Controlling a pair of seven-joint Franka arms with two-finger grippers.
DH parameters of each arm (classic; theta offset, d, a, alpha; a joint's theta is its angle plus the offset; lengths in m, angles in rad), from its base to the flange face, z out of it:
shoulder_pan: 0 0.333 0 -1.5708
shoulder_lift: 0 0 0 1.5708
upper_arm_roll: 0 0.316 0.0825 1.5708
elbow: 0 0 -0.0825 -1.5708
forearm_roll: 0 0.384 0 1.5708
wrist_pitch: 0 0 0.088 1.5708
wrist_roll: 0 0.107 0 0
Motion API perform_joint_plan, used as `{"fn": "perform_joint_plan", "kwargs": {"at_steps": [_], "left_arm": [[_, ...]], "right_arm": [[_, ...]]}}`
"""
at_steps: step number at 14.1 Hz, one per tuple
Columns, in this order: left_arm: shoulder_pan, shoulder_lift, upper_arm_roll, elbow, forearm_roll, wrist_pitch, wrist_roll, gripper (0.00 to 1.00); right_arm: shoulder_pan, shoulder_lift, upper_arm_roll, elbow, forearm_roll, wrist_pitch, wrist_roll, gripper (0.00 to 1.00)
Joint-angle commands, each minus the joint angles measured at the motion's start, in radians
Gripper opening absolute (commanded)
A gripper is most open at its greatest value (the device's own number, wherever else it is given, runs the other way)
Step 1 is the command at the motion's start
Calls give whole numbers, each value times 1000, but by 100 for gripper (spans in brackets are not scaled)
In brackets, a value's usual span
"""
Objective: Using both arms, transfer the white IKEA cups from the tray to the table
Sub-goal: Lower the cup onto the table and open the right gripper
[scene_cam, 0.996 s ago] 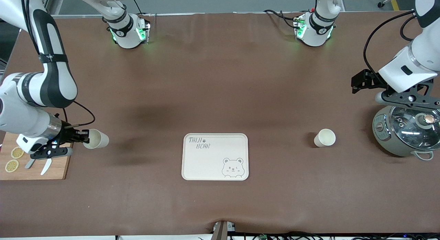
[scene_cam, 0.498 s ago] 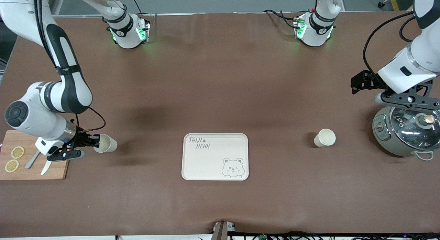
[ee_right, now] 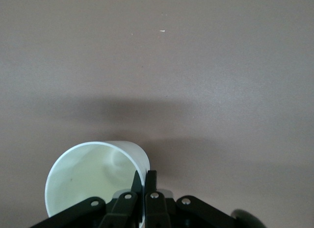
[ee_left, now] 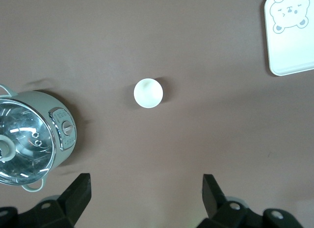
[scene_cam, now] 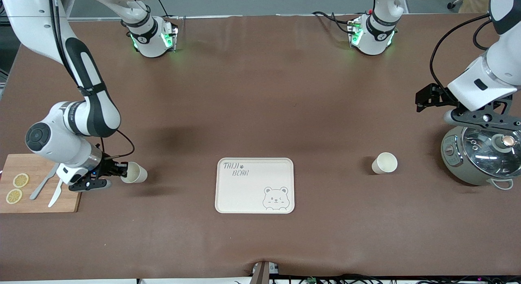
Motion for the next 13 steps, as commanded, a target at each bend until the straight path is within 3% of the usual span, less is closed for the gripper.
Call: {"fn": "perform_joint_plan", "kwargs": {"at_steps": [1,13], "left_arm": [[3,-4,-1,-1,-2,9,-8,100],[3,3,0,-1,-2,11,-8,100]], "right_arm": [[12,0,-2,-23,27,41,-9,0],[26,53,-1,-27,27,124,-8,0]]}}
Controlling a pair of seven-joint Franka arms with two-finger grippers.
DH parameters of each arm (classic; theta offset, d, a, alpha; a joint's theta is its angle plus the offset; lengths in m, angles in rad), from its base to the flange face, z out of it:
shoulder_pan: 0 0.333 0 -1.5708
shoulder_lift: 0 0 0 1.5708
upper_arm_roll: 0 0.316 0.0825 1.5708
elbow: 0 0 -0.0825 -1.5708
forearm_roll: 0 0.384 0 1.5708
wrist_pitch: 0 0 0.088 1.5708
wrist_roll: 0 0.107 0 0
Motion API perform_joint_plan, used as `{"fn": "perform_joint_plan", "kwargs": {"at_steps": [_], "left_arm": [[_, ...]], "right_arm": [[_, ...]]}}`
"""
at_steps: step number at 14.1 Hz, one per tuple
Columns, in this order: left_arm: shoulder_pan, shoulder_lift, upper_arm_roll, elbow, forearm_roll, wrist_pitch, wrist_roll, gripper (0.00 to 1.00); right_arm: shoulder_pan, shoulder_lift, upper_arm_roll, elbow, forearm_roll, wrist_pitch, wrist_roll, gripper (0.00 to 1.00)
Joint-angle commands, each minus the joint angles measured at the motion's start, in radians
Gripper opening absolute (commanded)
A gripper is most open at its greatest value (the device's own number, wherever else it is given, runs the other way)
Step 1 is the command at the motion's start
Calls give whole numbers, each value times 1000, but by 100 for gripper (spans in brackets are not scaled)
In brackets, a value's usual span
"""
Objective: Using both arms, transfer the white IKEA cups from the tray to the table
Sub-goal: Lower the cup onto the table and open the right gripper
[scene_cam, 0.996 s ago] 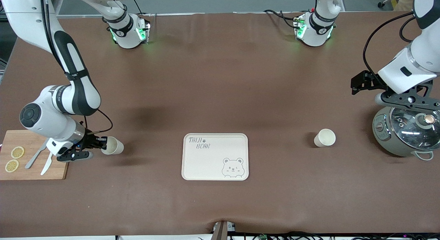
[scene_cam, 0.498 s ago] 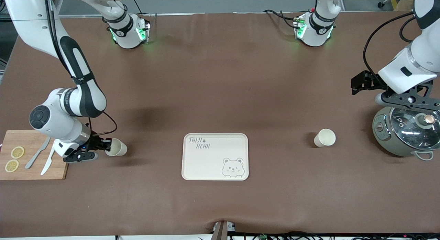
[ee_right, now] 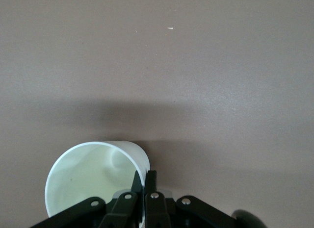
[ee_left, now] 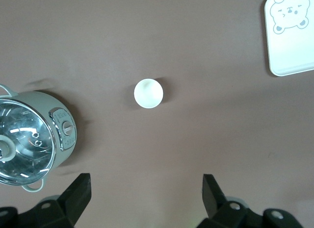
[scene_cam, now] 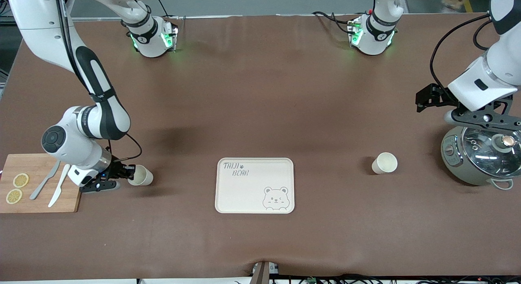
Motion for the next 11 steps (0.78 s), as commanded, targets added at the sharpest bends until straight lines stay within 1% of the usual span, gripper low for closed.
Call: {"fn": "perform_joint_plan", "kwargs": {"at_steps": [1,2,3,4,5,7,8,10,11], "left_arm": [[3,3,-1,-1,-2,9,-8,100],[3,3,-1,-1,-2,9,-8,100],[3,3,-1,-1,-2,9,-8,100],[3,5,-1,-1,-2,9,-8,100],[3,5,-1,-1,-2,9,-8,100],[3,7,-1,-1,0,14,-8,100],[1,7,-1,-1,1,21,-8,100],[1,7,-1,-1,0,21,-8,100],[1,7,-1,-1,0,21,-8,100]], "right_arm": [[7,8,-1,-10,27,29,-8,0],[9,8,-1,-10,27,29,-8,0],[7,8,-1,-9,27,25,-5,9],[7,8,-1,-9,27,24,-3,80],[6,5,-1,-7,27,15,-1,100],[3,-10,-3,10,26,-23,-6,100],[3,-24,-4,46,25,-90,-6,100],[-3,-65,-11,149,15,-294,-3,100],[-8,-88,-14,218,9,-427,0,100]]}}
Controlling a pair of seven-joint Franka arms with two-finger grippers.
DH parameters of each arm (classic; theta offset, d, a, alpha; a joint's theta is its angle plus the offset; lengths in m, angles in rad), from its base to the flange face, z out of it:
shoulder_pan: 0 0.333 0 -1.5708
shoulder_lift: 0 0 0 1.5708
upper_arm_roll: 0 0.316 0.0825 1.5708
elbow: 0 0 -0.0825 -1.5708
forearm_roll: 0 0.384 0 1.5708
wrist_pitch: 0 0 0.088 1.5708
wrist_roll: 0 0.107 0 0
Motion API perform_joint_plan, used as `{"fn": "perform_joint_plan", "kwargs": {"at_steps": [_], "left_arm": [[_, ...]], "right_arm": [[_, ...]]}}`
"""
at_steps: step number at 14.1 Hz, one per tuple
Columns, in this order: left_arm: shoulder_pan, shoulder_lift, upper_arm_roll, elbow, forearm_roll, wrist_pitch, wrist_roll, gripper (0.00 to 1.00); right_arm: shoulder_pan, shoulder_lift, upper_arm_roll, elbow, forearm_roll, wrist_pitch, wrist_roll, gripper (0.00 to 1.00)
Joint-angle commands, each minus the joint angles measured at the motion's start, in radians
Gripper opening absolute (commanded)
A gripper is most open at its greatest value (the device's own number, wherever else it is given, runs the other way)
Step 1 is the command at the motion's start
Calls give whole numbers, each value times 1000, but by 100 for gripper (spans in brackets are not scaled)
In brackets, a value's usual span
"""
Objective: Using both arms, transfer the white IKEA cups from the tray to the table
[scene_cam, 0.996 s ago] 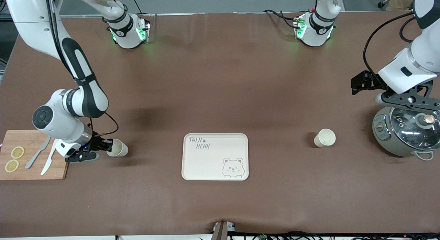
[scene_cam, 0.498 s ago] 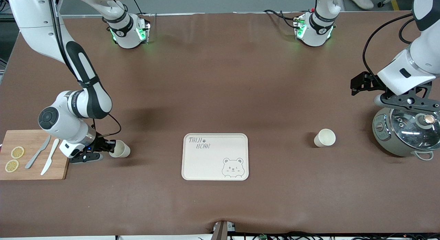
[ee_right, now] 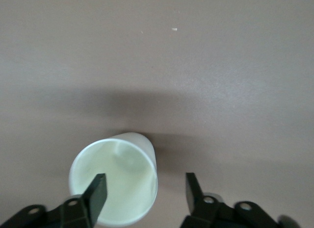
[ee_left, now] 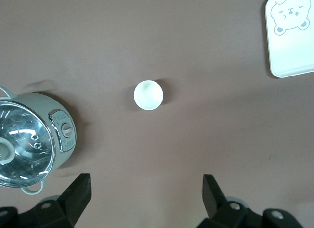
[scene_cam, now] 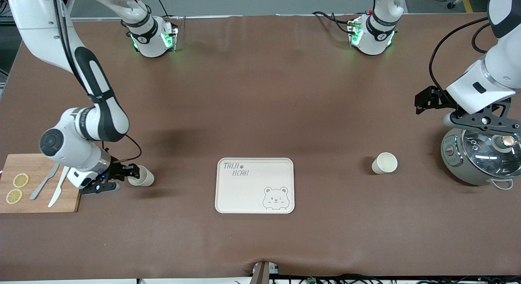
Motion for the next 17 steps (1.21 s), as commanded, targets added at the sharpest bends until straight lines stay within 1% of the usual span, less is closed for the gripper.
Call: {"fn": "perform_joint_plan", "kwargs": {"at_steps": [1,3,4,5,7,9,11,14,17], "left_arm": [[1,-1,-1,1,0,10,-8,100],[1,-1,-1,1,1,12,-8,100],[1,-1,-1,1,0,13,-8,100],[1,-1,-1,1,0,13,-8,100],[1,-1,-1,1,0,13,-8,100],[1,-1,-1,1,0,13,-8,100],[1,-1,-1,1,0,13,-8,100],[1,-1,-1,1,0,13,-8,100],[1,-1,-1,1,0,13,-8,100]], "right_arm": [[-21,-82,-12,181,7,-331,-1,100],[-41,-119,-35,314,-1,-545,-4,100],[-43,-149,-44,353,-16,-623,-2,100],[-43,-189,-55,364,-25,-680,-2,100],[-41,-299,-72,358,-30,-753,5,100],[-49,-390,-75,344,-44,-843,65,100],[-52,-450,-76,318,-45,-851,162,100],[-51,-449,-76,310,-50,-827,171,100],[-26,-447,-70,312,-97,-813,171,100]]}}
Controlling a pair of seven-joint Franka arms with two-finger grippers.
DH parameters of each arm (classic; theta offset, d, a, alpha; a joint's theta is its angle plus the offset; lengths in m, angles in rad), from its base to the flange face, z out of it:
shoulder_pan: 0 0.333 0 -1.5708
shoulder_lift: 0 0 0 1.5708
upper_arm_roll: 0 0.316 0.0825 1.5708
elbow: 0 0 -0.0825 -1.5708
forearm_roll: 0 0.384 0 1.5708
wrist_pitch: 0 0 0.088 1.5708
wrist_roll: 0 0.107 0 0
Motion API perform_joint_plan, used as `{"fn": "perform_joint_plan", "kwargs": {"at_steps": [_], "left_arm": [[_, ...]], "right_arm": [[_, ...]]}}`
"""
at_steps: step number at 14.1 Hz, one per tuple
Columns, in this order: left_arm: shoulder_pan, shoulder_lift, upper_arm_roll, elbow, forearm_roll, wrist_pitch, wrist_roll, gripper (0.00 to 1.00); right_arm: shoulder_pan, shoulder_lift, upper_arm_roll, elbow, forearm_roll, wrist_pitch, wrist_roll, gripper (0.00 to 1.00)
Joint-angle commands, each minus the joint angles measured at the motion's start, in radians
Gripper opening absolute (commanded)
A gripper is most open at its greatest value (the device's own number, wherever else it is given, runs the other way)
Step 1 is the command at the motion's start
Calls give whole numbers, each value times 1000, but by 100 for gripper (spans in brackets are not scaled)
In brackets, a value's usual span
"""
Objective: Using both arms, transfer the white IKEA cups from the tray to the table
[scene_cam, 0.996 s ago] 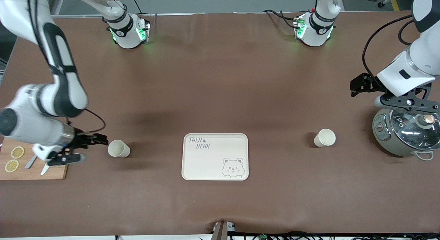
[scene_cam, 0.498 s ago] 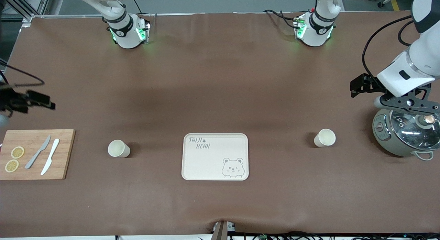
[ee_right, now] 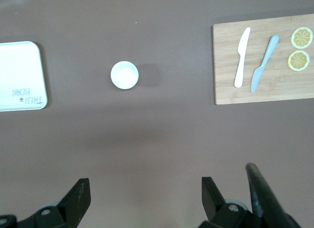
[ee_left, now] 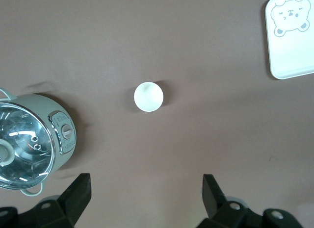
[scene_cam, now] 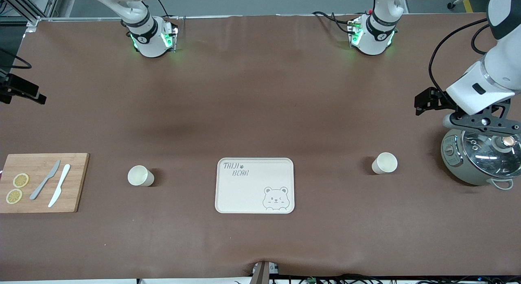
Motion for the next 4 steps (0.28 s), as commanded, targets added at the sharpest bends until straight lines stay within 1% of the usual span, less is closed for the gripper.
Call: {"fn": "perform_joint_plan", "kwargs": {"at_steps": [1,4], "left_arm": [[1,-3,-1,2,0,6,-8,100],[3,-3,-1,2,-2,6,-8,100]], "right_arm": [[16,-7,10,-11,-35,14,20,100],[15,-3,10,-12,-35,20,20,100]]}}
